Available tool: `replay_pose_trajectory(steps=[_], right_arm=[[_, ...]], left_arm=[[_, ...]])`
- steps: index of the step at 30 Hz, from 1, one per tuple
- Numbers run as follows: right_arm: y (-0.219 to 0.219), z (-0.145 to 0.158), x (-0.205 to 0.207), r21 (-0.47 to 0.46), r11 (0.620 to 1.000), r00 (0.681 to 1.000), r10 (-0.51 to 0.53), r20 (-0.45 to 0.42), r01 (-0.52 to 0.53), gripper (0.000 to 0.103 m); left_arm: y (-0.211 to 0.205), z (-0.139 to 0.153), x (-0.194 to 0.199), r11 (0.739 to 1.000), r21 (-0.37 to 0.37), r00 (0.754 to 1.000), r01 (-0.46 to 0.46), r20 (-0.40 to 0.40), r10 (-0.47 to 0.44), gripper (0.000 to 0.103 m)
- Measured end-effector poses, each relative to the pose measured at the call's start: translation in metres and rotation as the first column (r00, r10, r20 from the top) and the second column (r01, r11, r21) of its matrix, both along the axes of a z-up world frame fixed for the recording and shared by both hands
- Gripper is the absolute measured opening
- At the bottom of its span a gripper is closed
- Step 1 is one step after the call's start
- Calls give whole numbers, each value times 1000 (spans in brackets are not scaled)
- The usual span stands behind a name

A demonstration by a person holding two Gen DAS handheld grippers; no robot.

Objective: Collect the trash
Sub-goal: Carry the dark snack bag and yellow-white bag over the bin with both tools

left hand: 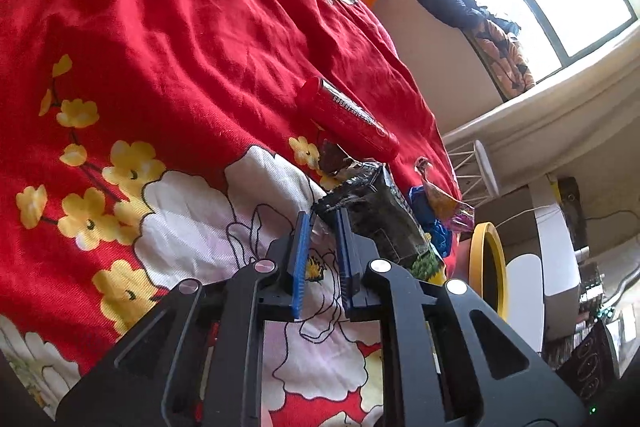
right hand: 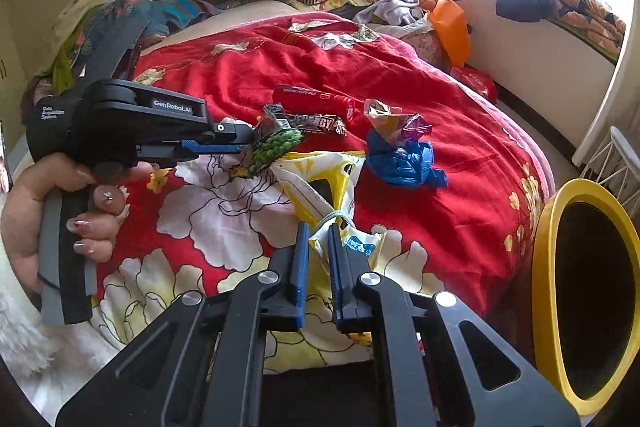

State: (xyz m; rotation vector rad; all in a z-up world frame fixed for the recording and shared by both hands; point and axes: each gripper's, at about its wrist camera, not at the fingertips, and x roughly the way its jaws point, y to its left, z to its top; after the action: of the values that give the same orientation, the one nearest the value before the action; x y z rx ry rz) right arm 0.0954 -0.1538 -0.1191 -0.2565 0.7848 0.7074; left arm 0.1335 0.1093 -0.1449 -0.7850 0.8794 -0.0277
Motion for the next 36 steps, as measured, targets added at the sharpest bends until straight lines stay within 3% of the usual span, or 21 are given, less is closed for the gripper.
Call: replay_pose_trajectory(steps=[2, 6, 10, 14, 15, 17, 19, 26, 36], right_arm=[[-2, 2, -1, 4, 1000, 1000, 0, -1, 0, 9], [-7, 9, -8, 5, 1000, 1000, 2, 10, -2, 7], [-14, 12, -13, 3, 1000, 1000, 3, 18, -3, 7], [-18, 13, -20, 4, 1000, 1000, 14, 24, -14, 7], [-19, 13, -21, 3, 1000, 1000, 16, 24, -16, 7], [-19, 13, -23, 3, 1000, 1000, 20, 23, -20, 7], [-20, 14, -24, 5, 1000, 999, 21, 27, -21, 7], [-28, 25, -23, 52, 999, 999, 5, 42, -7, 6], [-49, 55, -23, 140, 989, 993, -54, 101, 40, 6]], left_arm=[[-1, 0, 1, 1000, -14, 1000, 6, 6, -6, 26], [-7, 1, 2, 1000, -18, 1000, 20, 8, -20, 32], [-11, -4, 5, 998, -56, 1000, 19, -9, -20, 46], [-14, -9, 9, 995, -97, 1000, 22, -17, -24, 46], [-16, -11, 10, 992, -127, 999, 23, -19, -26, 45], [-19, -14, 14, 986, -164, 999, 28, -20, -31, 21], [-23, -14, 15, 987, -157, 999, 27, -20, -31, 7], [-24, 13, 7, 994, -99, 997, 42, 63, -35, 4], [-45, 69, -5, 996, 64, 978, 64, 193, -75, 3]])
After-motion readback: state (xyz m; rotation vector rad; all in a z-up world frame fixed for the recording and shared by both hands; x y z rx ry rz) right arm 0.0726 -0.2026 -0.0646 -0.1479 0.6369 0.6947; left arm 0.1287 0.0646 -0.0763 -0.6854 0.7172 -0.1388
